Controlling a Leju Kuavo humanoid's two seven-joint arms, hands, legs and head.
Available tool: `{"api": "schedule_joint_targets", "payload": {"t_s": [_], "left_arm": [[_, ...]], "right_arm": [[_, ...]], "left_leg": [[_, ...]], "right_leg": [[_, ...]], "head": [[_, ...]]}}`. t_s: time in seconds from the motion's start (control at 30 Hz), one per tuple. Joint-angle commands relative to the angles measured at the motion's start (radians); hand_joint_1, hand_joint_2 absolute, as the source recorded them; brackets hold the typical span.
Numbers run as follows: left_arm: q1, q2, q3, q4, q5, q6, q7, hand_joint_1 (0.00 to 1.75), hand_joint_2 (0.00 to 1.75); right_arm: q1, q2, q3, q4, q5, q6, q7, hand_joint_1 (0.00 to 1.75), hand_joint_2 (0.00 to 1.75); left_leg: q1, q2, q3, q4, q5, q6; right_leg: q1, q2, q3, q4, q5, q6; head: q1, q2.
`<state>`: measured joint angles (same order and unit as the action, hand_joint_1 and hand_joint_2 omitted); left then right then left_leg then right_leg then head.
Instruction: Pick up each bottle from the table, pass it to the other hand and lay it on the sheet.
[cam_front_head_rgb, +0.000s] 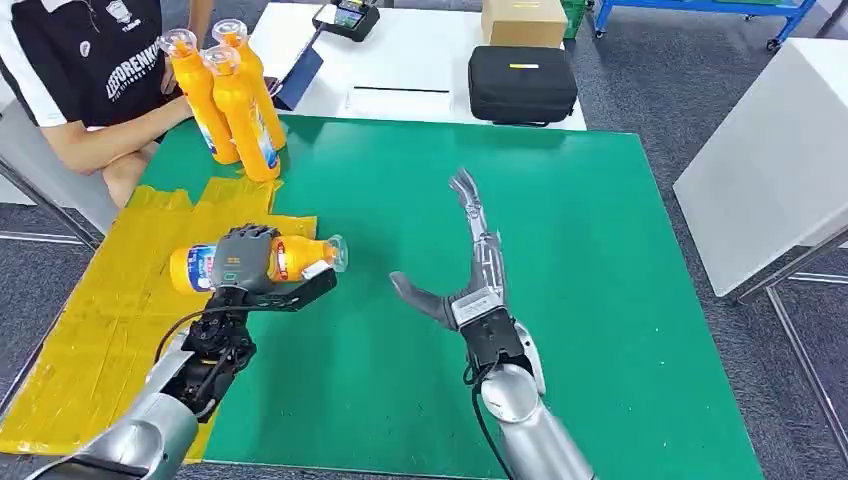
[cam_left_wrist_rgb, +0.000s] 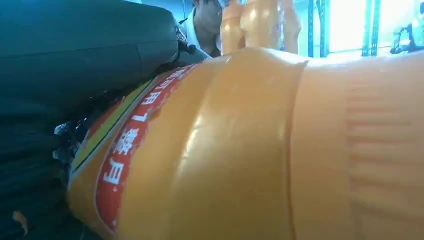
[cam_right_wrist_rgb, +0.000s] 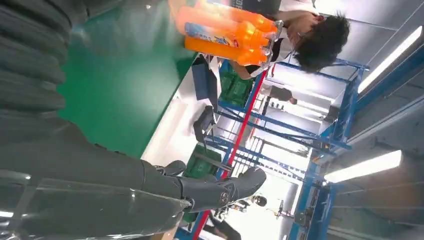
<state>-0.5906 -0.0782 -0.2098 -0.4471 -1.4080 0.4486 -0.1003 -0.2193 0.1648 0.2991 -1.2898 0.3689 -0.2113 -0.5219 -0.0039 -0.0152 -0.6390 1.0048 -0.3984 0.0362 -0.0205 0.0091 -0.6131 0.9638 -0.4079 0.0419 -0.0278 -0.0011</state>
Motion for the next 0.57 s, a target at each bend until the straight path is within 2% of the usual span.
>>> {"api": "schedule_joint_targets", "payload": {"t_s": [0.03,0.07,0.1,0.23,0.27,0.3,0.33,0.43,0.57], "left_arm": [[-0.053,0.016,0.019,0.11,-0.041,-0.009,0.018,1.75,1.75],[-0.053,0.017,0.015,0.111,-0.066,-0.006,0.042,1.75,1.75],[-0.052,0.017,0.025,0.111,-0.075,0.002,0.052,1.75,1.75],[-0.052,0.015,0.04,0.111,-0.095,0.015,0.064,1.75,1.75],[-0.052,0.015,0.04,0.111,-0.095,0.015,0.064,1.38,1.75],[-0.05,0.016,0.041,0.106,-0.124,0.035,0.098,0.05,1.75],[-0.05,0.013,0.048,0.107,-0.124,0.038,0.102,0.0,1.75],[-0.045,0.012,0.046,0.104,-0.14,0.053,0.112,0.0,1.75],[-0.039,0.008,0.057,0.107,-0.133,0.055,0.103,0.0,1.75]], "right_arm": [[-0.042,0.008,-0.015,0.048,0.014,0.006,0.006,0.0,1.75],[-0.042,0.009,-0.016,0.049,0.016,0.007,0.006,0.0,1.75],[-0.042,0.011,-0.016,0.049,0.02,0.008,0.007,0.0,1.75],[-0.041,0.012,-0.018,0.048,0.024,0.009,0.009,0.0,1.75],[-0.041,0.012,-0.018,0.048,0.024,0.009,0.009,0.0,1.75],[-0.04,0.013,-0.018,0.048,0.026,0.01,0.011,0.0,1.75],[-0.04,0.014,-0.018,0.05,0.028,0.011,0.012,0.0,1.75],[-0.042,0.015,-0.017,0.056,0.028,0.012,0.012,0.0,1.75],[-0.045,0.015,-0.015,0.064,0.031,0.011,0.012,0.0,1.75]], "left_leg": [[0.001,0.003,0.007,0.0,-0.003,-0.002],[0.001,0.003,0.01,0.001,-0.005,-0.003],[0.001,0.002,0.006,0.0,-0.003,-0.002],[0.0,0.002,0.005,0.0,-0.002,-0.002],[0.001,0.003,0.008,0.001,-0.004,-0.003],[0.001,0.002,0.005,0.0,-0.003,-0.002],[0.001,0.002,0.007,0.0,-0.004,-0.003],[0.001,0.002,0.004,0.0,-0.002,-0.002],[0.001,0.003,0.009,0.001,-0.005,-0.003]], "right_leg": [[0.001,0.001,0.007,0.0,-0.002,-0.002],[0.001,0.001,0.009,0.0,-0.004,-0.003],[0.001,0.001,0.005,0.0,-0.002,-0.002],[0.001,0.001,0.004,0.0,-0.002,-0.002],[0.001,0.001,0.008,0.001,-0.004,-0.003],[0.001,0.0,0.005,0.0,-0.002,-0.002],[0.001,0.0,0.007,0.0,-0.003,-0.003],[0.001,0.001,0.004,-0.001,-0.001,-0.002],[0.001,0.001,0.009,0.0,-0.004,-0.003]], "head": [[0.0,0.0],[0.0,0.0],[0.0,0.0],[0.0,0.0],[0.0,0.0],[0.0,0.0],[0.0,0.0],[0.0,0.0],[0.0,0.0]]}}
